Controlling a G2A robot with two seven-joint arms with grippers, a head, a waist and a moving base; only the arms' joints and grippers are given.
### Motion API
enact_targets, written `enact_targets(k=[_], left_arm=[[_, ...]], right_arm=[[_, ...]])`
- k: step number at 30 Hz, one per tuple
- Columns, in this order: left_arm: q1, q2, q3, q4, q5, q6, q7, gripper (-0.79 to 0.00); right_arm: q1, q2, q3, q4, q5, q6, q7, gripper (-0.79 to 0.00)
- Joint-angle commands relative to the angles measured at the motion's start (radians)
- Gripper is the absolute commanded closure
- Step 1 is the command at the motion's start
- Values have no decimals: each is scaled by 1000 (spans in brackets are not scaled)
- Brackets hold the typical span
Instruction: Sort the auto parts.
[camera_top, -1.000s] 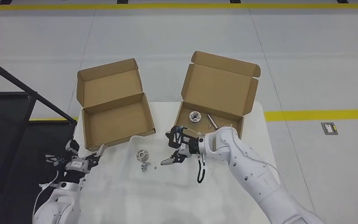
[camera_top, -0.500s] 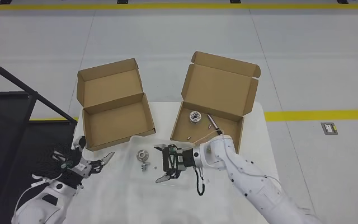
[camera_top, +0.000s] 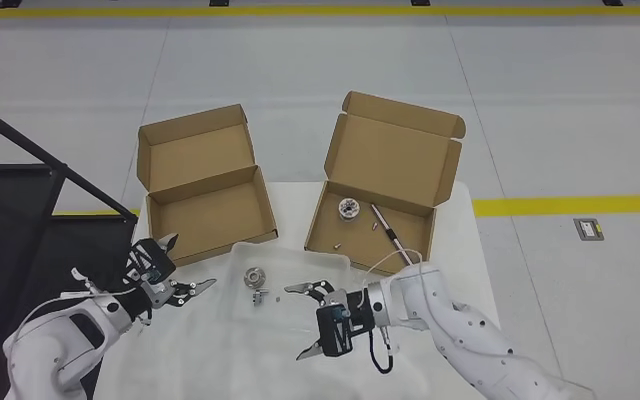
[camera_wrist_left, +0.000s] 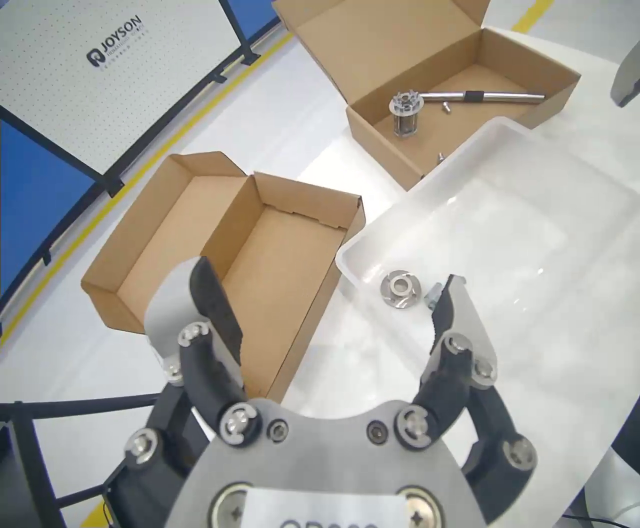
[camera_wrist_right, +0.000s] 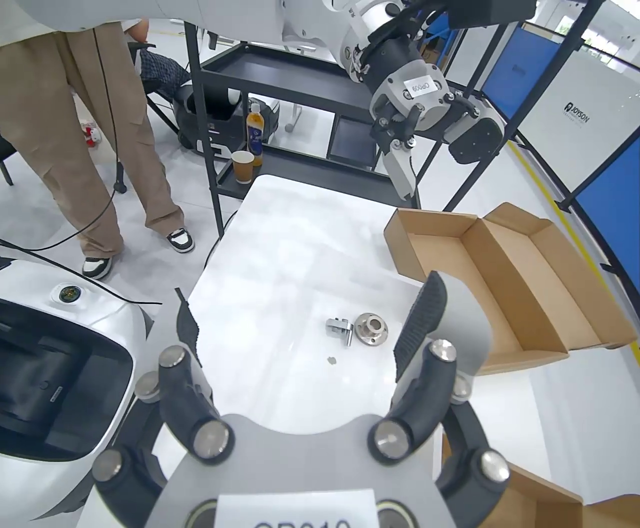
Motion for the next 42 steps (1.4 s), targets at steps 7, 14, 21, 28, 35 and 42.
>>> enact_targets(k=[7, 14, 21, 28, 35, 42], left_arm=[[0, 0, 0, 0, 0, 0, 0, -785], [-80, 22, 79, -2, 51, -96, -59, -785], [-206, 107, 298, 20, 154, -96, -78, -785], [-357, 229, 571, 88, 250, -96, -72, -785], [-530, 301, 774, 161, 164, -96, -101, -785], [-546, 306, 779, 161, 147, -96, -112, -785]], right_arm=[[0, 0, 0, 0, 0, 0, 0, -785], [-10, 11, 25, -123, -52, 21, 22, -785], [-97, 49, 131, -258, -75, 0, 146, -785], [-166, 114, 166, -341, -50, 0, 204, -785], [-202, 149, 176, -366, -63, 0, 199, -785], [-202, 149, 176, -366, -63, 0, 199, -785]])
